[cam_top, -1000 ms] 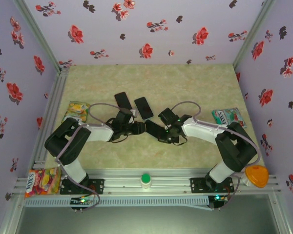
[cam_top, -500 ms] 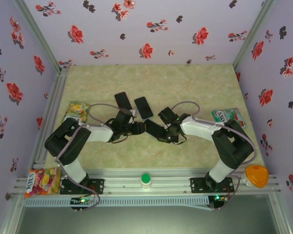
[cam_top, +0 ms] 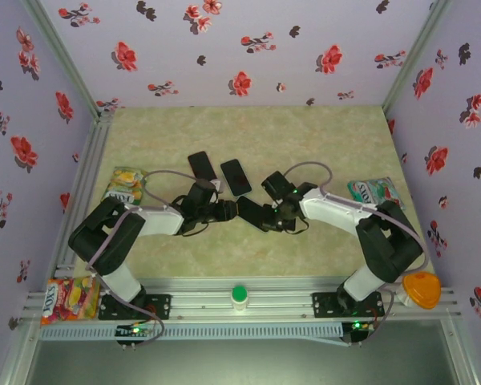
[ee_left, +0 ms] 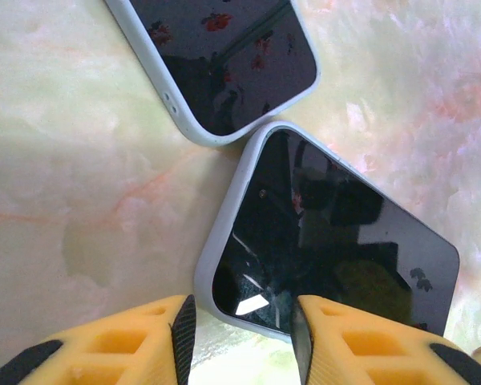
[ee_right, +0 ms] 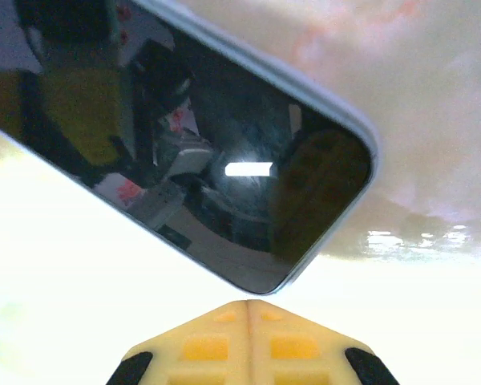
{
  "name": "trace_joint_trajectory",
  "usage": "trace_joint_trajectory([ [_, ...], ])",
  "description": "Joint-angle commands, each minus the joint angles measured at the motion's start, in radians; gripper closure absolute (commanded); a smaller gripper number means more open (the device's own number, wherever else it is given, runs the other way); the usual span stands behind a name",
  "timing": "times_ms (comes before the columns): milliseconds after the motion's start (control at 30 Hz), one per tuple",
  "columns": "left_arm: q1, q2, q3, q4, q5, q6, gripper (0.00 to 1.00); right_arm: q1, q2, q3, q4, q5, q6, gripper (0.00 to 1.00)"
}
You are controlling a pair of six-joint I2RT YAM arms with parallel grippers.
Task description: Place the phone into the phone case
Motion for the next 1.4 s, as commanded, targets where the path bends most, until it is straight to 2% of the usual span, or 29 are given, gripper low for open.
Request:
trace_joint_trajectory([
  [0, -0.009, -0.028, 0.018, -0.008, -0.02, 0.016, 0.6, -0.048, -0.048, 0.066, -0.066, 0.048, -0.063, 0.95],
  [333, -0.01, -0.022, 0.039, -0.022, -0.02, 0.019, 0.61, -0.166, 0.04, 0.123, -0.065, 0.063, -0.177, 0.96],
  [567, -0.014, -0.009, 0.041, -0.019, -0.019, 0.021, 0.62, -0.17, 0.117, 0.129, -0.038, 0.02, -0.176, 0.98],
  [1367, -0.025, 0.029, 0.058, -0.025, -0.008, 0.017, 0.63, -0.146, 0.113, 0.036, 0.019, -0.005, -0.13, 1.0],
])
